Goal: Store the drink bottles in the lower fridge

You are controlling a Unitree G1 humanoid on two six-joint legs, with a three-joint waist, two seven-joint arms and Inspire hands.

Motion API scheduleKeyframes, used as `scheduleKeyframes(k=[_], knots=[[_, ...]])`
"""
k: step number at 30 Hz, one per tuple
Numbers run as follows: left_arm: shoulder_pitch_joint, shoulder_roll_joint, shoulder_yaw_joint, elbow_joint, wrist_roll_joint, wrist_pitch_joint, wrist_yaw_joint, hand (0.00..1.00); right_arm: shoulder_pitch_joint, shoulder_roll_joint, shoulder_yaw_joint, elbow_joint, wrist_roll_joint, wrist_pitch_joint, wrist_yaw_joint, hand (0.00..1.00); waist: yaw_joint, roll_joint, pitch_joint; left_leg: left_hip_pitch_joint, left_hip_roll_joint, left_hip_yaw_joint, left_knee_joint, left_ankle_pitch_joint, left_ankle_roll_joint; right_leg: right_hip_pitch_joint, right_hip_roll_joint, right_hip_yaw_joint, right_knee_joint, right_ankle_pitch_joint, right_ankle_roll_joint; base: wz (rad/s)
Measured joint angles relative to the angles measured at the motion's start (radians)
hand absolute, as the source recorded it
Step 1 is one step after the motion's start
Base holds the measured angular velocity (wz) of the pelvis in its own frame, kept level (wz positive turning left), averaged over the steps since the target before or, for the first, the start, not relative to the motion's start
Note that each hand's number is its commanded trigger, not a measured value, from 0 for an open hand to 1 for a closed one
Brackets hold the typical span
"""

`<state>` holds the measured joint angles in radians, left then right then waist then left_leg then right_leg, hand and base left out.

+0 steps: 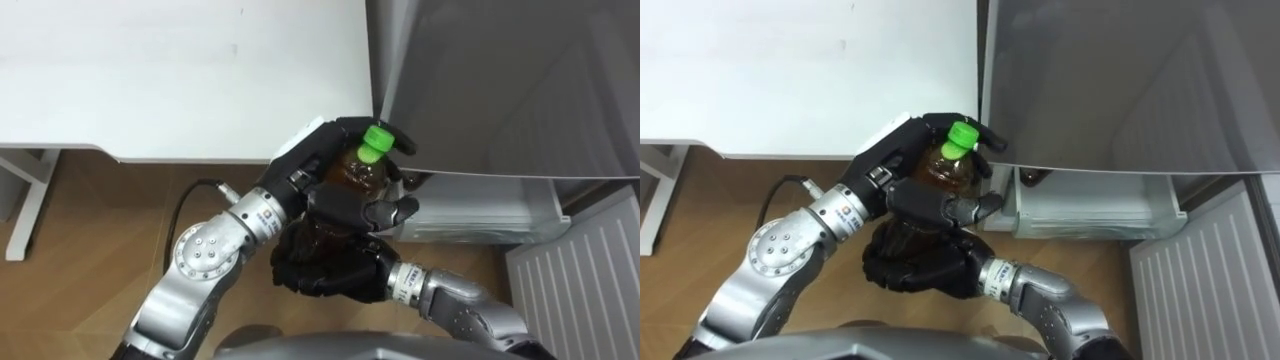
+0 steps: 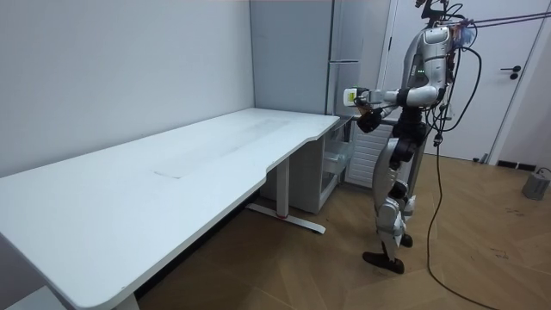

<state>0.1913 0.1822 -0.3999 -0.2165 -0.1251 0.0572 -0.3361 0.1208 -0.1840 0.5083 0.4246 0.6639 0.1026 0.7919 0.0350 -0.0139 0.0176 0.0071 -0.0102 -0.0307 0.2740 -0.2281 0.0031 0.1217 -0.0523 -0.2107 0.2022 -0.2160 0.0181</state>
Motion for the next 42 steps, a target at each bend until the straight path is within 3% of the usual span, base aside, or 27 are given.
scheduleKeyframes(k=[14, 25, 34, 38, 42], knots=[[-0.003, -0.01, 0.001, 0.001, -0.001, 0.0, 0.0, 0.0, 0.0, -0.004, 0.003, 0.0, 0.044, 0.009, 0.014, 1.0, 0.0, 0.008, 0.005, -0.001, 0.0, 0.0, -0.001, 0.0, 0.0, -0.001, 0.001, 0.0, 0.0, 0.0, 0.0, 0.0], [-0.028, -0.012, 0.002, 0.001, -0.034, -0.002, -0.004, 0.0, -0.001, -0.01, -0.002, 0.0, 0.086, 0.012, 0.018, 1.0, -0.002, 0.014, -0.0016, 0.004, 0.0, 0.0, 0.004, 0.0, 0.0, 0.003, 0.0, -0.001, 0.0, 0.0, 0.0, 0.0], [-0.054, -0.011, 0.008, -0.012, -0.08, -0.034, 0.017, 0.0, -0.001, -0.013, -0.002, 0.012, 0.083, 0.011, 0.018, 1.0, -0.003, 0.02, 0.0032, 0.003, 0.0, 0.001, 0.01, 0.0, 0.0, 0.008, -0.001, 0.0, 0.002, 0.0, 0.0, 0.0], [-0.054, -0.013, 0.046, -0.091, -0.08, -0.039, 0.03, 0.0, 0.003, -0.015, -0.008, 0.037, 0.072, 0.011, 0.014, 1.0, -0.002, 0.019, 0.004, -0.001, 0.0, 0.0, 0.011, 0.0, 0.0, 0.005, 0.0, -0.001, 0.002, 0.0, 0.0, 0.0], [-0.057, -0.011, 0.085, -0.16, -0.081, -0.083, 0.063, 0.0, 0.003, -0.015, -0.01, 0.036, 0.073, 0.009, 0.013, 1.0, 0.002, 0.012, 0.0006, -0.001, 0.0, 0.0, 0.013, 0.0, 0.0, 0.003, 0.0, 0.0, 0.002, 0.0, 0.0, 0.0]])
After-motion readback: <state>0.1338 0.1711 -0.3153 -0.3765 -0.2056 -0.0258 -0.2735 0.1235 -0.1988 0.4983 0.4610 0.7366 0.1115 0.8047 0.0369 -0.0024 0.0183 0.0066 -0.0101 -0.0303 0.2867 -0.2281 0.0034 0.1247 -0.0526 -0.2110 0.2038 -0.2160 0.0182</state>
